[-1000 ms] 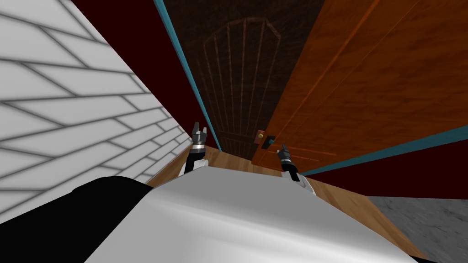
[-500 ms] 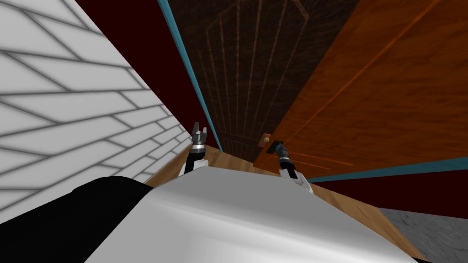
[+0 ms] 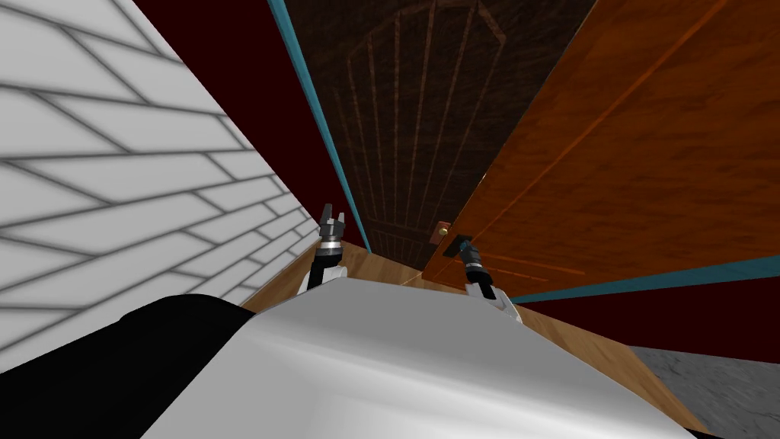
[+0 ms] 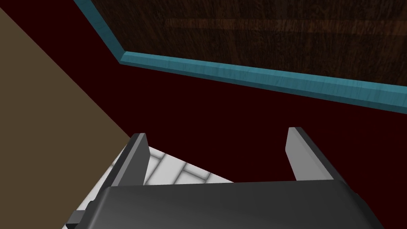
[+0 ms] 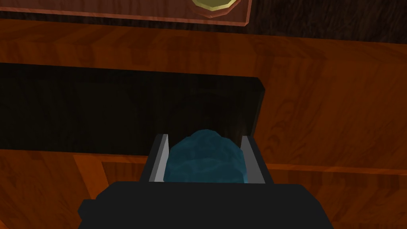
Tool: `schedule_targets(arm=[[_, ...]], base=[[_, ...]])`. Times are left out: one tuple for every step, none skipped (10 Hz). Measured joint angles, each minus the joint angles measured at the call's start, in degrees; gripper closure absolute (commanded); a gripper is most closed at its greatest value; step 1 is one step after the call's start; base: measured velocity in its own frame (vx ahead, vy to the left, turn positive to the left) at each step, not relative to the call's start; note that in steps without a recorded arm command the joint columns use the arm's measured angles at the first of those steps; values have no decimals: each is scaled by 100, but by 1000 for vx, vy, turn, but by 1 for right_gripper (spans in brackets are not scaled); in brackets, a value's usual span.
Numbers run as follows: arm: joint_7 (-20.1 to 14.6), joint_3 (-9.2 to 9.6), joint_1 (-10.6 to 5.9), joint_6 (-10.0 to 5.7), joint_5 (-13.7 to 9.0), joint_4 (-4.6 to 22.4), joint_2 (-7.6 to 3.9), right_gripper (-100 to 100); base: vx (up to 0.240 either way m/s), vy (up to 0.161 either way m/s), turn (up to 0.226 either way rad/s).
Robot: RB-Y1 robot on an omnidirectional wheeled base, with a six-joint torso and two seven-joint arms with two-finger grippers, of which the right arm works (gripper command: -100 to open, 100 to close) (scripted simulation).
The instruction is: Pull the door open
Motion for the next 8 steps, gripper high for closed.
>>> schedule_targets(arm=[[4, -3, 5, -42, 6, 49, 7, 100], [19, -5, 1, -66, 16, 96, 23, 100], [-27, 2, 46, -31, 4, 72, -50, 100], [-57, -18, 101, -32, 4, 57, -79, 100], [-88, -24, 175, -40, 3, 15, -122, 100], [-144, -17, 230, -56, 0, 35, -196, -100], [-199, 37, 280, -59, 12, -41, -233, -100], [-257, 118, 343, -76, 36, -147, -256, -100]], base=[[-154, -60, -11], [-173, -33, -5], [-186, -37, -14], [-208, -56, -4], [-207, -79, 44], [-212, -43, 72], [-206, -32, 83], [-220, -6, 74]])
